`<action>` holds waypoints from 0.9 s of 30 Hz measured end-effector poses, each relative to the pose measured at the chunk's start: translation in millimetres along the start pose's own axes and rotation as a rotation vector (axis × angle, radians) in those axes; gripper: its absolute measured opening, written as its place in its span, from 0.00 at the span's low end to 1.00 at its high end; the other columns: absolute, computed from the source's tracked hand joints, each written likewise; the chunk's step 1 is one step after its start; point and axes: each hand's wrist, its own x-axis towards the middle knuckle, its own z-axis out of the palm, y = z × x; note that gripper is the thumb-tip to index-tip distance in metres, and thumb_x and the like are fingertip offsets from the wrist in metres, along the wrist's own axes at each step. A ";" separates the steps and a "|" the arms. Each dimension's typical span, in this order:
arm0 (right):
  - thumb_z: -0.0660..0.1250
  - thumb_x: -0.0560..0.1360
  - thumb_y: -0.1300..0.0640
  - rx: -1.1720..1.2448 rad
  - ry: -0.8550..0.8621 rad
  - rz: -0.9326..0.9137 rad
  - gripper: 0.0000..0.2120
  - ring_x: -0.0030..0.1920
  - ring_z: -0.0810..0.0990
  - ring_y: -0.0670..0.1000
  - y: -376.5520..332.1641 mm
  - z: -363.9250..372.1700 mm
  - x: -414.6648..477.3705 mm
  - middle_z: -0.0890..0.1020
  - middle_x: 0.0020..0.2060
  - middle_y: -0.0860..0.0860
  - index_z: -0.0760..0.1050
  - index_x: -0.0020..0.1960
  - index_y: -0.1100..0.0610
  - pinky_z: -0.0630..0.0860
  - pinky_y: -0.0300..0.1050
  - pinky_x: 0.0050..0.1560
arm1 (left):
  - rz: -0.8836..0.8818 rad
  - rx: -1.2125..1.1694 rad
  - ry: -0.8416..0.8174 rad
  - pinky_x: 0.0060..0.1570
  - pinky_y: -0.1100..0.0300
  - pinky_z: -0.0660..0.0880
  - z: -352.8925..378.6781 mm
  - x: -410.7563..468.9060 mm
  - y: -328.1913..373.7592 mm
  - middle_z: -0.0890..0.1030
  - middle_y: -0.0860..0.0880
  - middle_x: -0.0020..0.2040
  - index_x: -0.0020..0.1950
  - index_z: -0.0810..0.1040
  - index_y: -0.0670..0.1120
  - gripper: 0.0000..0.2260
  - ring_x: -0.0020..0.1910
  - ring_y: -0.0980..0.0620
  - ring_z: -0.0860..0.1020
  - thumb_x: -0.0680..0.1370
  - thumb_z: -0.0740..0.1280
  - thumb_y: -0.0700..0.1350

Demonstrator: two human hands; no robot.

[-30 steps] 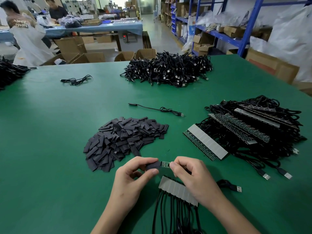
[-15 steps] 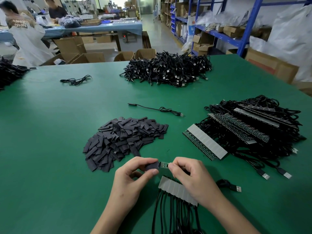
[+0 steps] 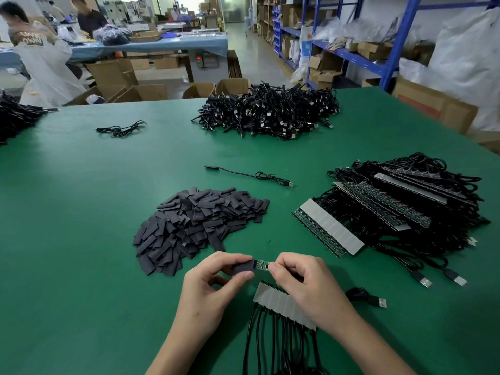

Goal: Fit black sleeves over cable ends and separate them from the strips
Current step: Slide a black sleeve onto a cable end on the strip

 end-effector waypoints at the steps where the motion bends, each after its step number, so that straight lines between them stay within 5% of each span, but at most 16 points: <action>1: 0.65 0.82 0.49 -0.002 0.001 -0.001 0.19 0.29 0.64 0.42 0.1 0.1 0.0 0.68 0.27 0.43 0.70 0.35 0.54 0.61 0.39 0.30 | 0.005 0.005 0.003 0.41 0.63 0.76 -0.2 0.0 -0.1 0.85 0.54 0.47 0.51 0.86 0.59 0.09 0.47 0.51 0.81 0.72 0.74 0.55; 27: 0.63 0.80 0.44 0.004 -0.010 0.003 0.18 0.28 0.64 0.42 -1.5 -0.9 -0.2 0.67 0.26 0.43 0.70 0.34 0.50 0.61 0.36 0.30 | 0.071 0.070 0.033 0.40 0.64 0.75 1.0 0.0 -1.5 0.85 0.56 0.47 0.51 0.85 0.60 0.08 0.46 0.52 0.81 0.73 0.73 0.57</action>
